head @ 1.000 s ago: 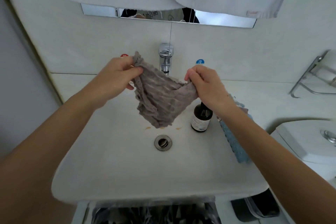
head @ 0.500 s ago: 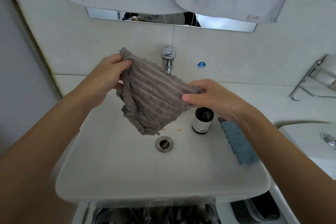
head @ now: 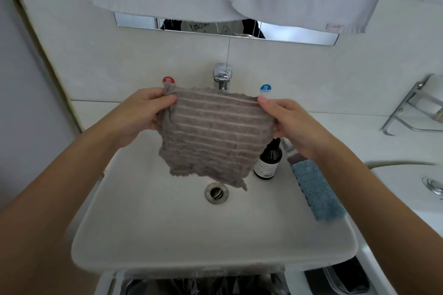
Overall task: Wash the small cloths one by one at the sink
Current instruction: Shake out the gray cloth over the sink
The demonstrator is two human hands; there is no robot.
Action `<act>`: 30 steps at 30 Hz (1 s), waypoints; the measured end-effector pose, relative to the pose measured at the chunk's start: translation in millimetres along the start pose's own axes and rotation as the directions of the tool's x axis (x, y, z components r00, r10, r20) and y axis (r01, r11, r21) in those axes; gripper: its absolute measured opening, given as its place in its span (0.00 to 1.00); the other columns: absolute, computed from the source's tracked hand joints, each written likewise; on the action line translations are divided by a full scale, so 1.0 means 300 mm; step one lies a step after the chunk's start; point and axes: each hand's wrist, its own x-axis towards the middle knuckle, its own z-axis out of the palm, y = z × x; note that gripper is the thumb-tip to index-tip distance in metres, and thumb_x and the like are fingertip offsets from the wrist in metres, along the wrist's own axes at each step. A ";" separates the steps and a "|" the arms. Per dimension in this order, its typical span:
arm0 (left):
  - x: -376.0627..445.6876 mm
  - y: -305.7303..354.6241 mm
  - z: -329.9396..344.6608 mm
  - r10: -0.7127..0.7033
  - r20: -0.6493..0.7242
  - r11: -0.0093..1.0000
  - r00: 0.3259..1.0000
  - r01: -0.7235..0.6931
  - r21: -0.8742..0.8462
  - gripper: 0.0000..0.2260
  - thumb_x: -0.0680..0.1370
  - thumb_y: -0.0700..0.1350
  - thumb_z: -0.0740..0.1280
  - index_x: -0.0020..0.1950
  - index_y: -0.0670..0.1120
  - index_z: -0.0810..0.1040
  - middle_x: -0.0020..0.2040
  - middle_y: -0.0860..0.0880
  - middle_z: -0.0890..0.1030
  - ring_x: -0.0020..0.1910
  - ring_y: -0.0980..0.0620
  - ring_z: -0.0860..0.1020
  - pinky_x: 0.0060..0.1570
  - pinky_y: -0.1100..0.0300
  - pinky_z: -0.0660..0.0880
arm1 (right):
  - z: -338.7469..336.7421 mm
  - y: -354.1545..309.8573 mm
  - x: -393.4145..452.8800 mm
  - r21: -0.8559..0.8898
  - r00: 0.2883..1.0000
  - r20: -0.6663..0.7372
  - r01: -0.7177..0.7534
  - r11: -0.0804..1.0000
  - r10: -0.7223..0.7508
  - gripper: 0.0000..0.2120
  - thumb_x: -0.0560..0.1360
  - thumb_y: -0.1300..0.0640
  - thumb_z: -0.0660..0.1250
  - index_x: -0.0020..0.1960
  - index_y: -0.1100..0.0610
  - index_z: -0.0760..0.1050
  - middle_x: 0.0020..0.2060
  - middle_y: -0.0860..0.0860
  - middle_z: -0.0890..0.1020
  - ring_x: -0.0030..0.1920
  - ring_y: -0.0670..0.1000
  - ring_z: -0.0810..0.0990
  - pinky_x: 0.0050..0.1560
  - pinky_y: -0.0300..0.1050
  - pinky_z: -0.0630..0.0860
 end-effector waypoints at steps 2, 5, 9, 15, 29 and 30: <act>0.003 -0.011 0.014 -0.014 -0.039 0.999 0.999 0.015 0.031 0.10 0.82 0.46 0.60 0.53 0.45 0.80 0.48 0.47 0.84 0.42 0.52 0.81 0.41 0.56 0.77 | -0.012 0.006 -0.005 0.048 0.995 0.098 -0.034 0.998 0.029 0.15 0.73 0.53 0.69 0.58 0.59 0.79 0.52 0.57 0.85 0.53 0.58 0.84 0.56 0.54 0.81; 0.006 -0.020 0.026 -0.010 -0.101 0.998 0.995 0.017 0.064 0.13 0.82 0.48 0.60 0.55 0.42 0.78 0.48 0.44 0.82 0.43 0.49 0.79 0.42 0.55 0.75 | -0.027 0.015 -0.013 0.109 0.975 0.219 -0.062 0.992 0.037 0.18 0.72 0.73 0.67 0.59 0.61 0.75 0.54 0.57 0.84 0.54 0.57 0.84 0.52 0.50 0.82; 0.001 -0.023 0.021 0.044 -0.115 0.970 0.992 -0.015 0.243 0.16 0.83 0.51 0.58 0.53 0.40 0.76 0.48 0.41 0.80 0.45 0.44 0.78 0.47 0.47 0.76 | -0.028 0.022 -0.012 0.060 0.998 0.069 -0.010 0.998 0.006 0.18 0.75 0.74 0.64 0.60 0.60 0.76 0.50 0.52 0.85 0.49 0.50 0.85 0.45 0.42 0.82; 0.003 -0.013 0.015 -0.105 -0.033 0.994 0.994 0.106 0.023 0.06 0.80 0.46 0.63 0.51 0.45 0.77 0.47 0.45 0.82 0.42 0.49 0.80 0.42 0.55 0.78 | 0.003 0.024 -0.001 0.055 0.992 -0.106 -0.068 0.996 0.074 0.12 0.82 0.65 0.59 0.61 0.53 0.71 0.51 0.49 0.82 0.45 0.45 0.83 0.38 0.39 0.81; -0.041 -0.019 -0.035 0.265 0.017 0.940 0.964 -0.263 0.216 0.22 0.75 0.26 0.64 0.51 0.54 0.80 0.44 0.53 0.83 0.43 0.57 0.81 0.41 0.67 0.78 | -0.017 0.014 -0.025 -0.214 0.993 -0.043 0.099 0.972 -0.111 0.25 0.72 0.76 0.67 0.57 0.49 0.78 0.48 0.54 0.82 0.47 0.46 0.83 0.46 0.39 0.80; -0.043 -0.018 -0.029 0.295 -0.005 0.924 0.956 -0.284 0.257 0.22 0.76 0.27 0.63 0.50 0.55 0.80 0.44 0.53 0.83 0.43 0.56 0.82 0.40 0.66 0.79 | -0.011 0.012 -0.025 -0.282 0.988 -0.062 0.118 0.952 -0.141 0.22 0.73 0.74 0.66 0.55 0.50 0.79 0.47 0.54 0.83 0.46 0.47 0.83 0.46 0.39 0.80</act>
